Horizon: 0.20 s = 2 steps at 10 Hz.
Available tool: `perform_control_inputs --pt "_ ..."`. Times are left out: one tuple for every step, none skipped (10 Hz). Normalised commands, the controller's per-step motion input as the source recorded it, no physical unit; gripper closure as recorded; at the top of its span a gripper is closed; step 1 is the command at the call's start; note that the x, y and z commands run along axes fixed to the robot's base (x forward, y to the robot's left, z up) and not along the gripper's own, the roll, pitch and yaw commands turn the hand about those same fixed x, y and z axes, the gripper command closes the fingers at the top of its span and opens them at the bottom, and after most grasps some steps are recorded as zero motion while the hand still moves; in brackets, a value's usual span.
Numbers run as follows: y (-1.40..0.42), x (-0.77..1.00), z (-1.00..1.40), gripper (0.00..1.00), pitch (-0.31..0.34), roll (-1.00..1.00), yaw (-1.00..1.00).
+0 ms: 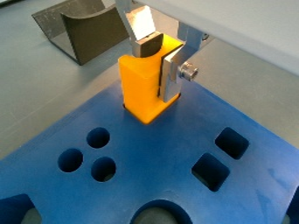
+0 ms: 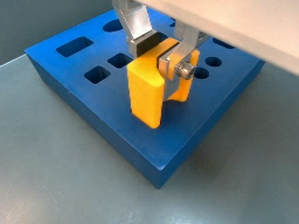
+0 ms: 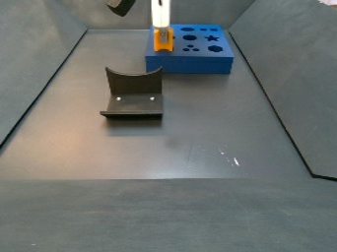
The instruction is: Insert the arch object.
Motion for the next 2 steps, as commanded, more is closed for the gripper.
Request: perform_control_inputs --pt "0.0 0.0 0.0 1.0 -0.064 0.0 0.0" --pt "0.0 0.0 0.0 1.0 0.0 0.0 0.0"
